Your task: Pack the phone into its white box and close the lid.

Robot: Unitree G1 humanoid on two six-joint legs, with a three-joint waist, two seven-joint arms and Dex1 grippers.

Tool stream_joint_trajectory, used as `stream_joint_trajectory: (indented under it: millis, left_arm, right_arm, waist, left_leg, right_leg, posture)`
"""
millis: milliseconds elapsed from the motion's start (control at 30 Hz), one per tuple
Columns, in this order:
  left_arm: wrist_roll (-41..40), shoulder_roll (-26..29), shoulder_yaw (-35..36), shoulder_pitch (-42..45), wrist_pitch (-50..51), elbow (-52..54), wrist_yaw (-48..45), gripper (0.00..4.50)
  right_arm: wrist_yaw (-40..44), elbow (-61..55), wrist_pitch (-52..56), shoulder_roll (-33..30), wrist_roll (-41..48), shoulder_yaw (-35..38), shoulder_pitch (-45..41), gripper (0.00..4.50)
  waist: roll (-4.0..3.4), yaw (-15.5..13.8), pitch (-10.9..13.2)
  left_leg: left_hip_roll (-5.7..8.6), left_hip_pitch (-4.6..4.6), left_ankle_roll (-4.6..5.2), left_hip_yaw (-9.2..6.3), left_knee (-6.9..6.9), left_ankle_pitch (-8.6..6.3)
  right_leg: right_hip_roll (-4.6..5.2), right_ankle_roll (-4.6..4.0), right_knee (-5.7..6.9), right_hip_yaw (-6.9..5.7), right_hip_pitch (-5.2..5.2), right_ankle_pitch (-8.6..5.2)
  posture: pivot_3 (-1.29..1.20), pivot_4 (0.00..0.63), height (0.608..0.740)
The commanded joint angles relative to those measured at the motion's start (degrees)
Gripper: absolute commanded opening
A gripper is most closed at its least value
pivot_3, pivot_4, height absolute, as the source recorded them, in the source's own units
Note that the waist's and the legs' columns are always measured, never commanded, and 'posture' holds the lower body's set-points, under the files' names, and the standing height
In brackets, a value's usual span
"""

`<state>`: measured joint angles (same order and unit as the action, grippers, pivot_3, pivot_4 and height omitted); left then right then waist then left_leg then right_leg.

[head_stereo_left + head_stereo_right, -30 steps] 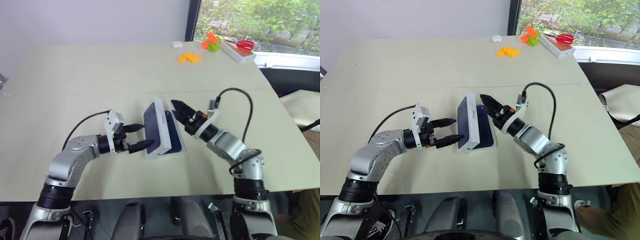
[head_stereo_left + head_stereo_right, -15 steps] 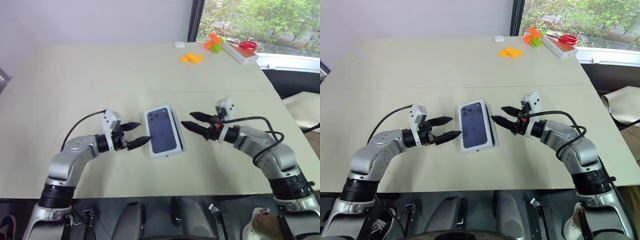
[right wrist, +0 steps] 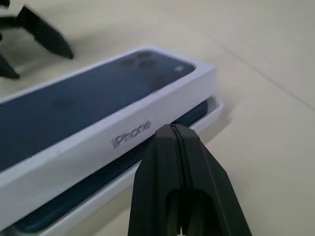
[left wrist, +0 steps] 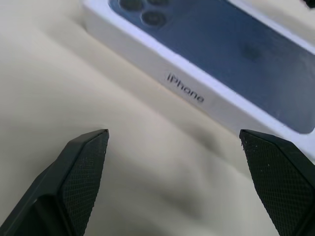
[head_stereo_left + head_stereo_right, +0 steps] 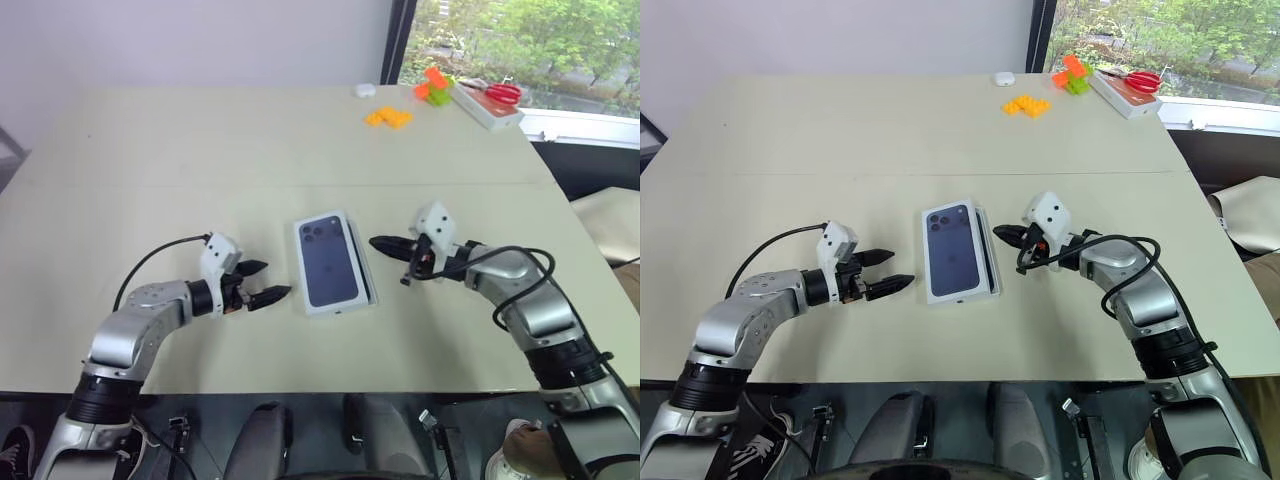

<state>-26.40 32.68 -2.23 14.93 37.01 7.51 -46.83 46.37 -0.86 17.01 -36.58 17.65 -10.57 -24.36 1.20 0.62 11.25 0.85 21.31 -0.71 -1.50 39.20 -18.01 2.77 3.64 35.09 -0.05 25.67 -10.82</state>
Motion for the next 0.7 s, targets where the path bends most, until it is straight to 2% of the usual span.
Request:
stream_joint_trajectory:
  millis: [33, 67, 100, 133, 267, 367, 600, 700]
  left_arm:
    - [2.0, 1.0, -1.5, 1.1, -0.5, 1.9, 0.1, 4.50]
    - [1.3, 0.9, -1.4, 1.5, 0.3, 2.0, -0.3, 4.50]
    - [1.5, 0.9, -1.5, 1.9, 0.1, 2.0, -0.3, 3.98]
    - [0.8, 0.9, -1.5, 2.1, 0.8, 2.2, -0.8, 3.67]
    - [2.3, 2.0, -2.2, 2.0, 1.1, 2.1, -0.8, 1.75]
    - [4.9, -0.2, -5.1, 4.0, 1.4, 0.1, 1.2, 0.19]
    - [8.9, -4.5, -10.4, 4.9, -1.7, -0.1, 2.5, 0.09]
    - [6.6, -5.7, -8.1, 5.1, -0.3, 1.5, 2.5, 0.09]
  right_arm:
    - [0.0, -1.0, -3.7, 0.7, -4.0, -0.5, 0.2, 0.01]
    - [0.2, -1.0, -3.5, 0.9, -4.2, -0.6, 0.4, 0.01]
    - [0.1, -1.1, -3.1, 1.4, -4.1, -0.3, 0.5, 0.00]
    - [0.1, -1.1, -3.0, 1.7, -4.2, -0.1, 0.5, 0.00]
    - [0.7, -0.9, -3.3, 2.2, -5.2, 0.3, 0.7, 0.00]
    - [1.0, -0.1, -4.3, 2.4, -6.5, 0.0, 0.6, 0.00]
    - [1.7, -0.3, -4.1, 3.8, -6.0, 1.3, 1.2, 0.00]
    - [2.0, -1.3, -4.2, 3.5, -6.6, 1.5, 2.1, 0.00]
  waist:
    - [0.00, 0.0, 0.0]
    - [0.00, 0.0, 0.0]
    - [0.00, 0.0, 0.0]
    - [0.00, 0.0, 0.0]
    - [0.00, 0.1, 0.0]
    - [0.00, 0.0, 0.0]
    - [-0.01, 0.0, 0.0]
    - [-0.01, 0.0, 0.0]
  left_leg:
    - [0.00, -0.01, 0.00, 0.00, 0.00, 0.00]
    - [0.00, -0.01, 0.00, -0.01, 0.00, 0.00]
    - [-0.01, -0.02, 0.00, -0.01, 0.00, 0.00]
    - [-0.01, -0.01, 0.00, -0.02, 0.00, 0.00]
    - [-0.01, -0.01, 0.00, -0.01, 0.00, 0.00]
    - [0.00, -0.02, 0.00, -0.01, 0.00, 0.00]
    - [0.15, -0.11, -0.01, -0.05, 0.02, 0.01]
    - [0.15, -0.12, -0.01, -0.06, 0.01, 0.01]
  right_leg:
    - [-0.01, 0.00, 0.01, 0.00, 0.00, 0.00]
    - [-0.01, 0.00, 0.02, 0.00, 0.00, 0.00]
    - [-0.02, 0.00, 0.02, 0.00, 0.00, 0.00]
    - [-0.02, 0.00, 0.02, -0.01, 0.00, 0.00]
    - [-0.01, 0.00, 0.02, 0.00, 0.00, 0.00]
    - [-0.01, 0.00, 0.02, 0.00, 0.00, 0.00]
    - [0.12, 0.00, 0.00, -0.03, -0.16, 0.00]
    - [0.12, 0.00, 0.01, -0.03, -0.17, 0.00]
  posture:
    - [0.00, 0.150, 0.740]
    - [0.00, 0.150, 0.740]
    - [0.00, 0.150, 0.740]
    - [0.00, 0.150, 0.740]
    - [0.00, 0.150, 0.740]
    - [0.00, 0.150, 0.740]
    - [0.00, 0.150, 0.740]
    - [0.00, 0.150, 0.740]
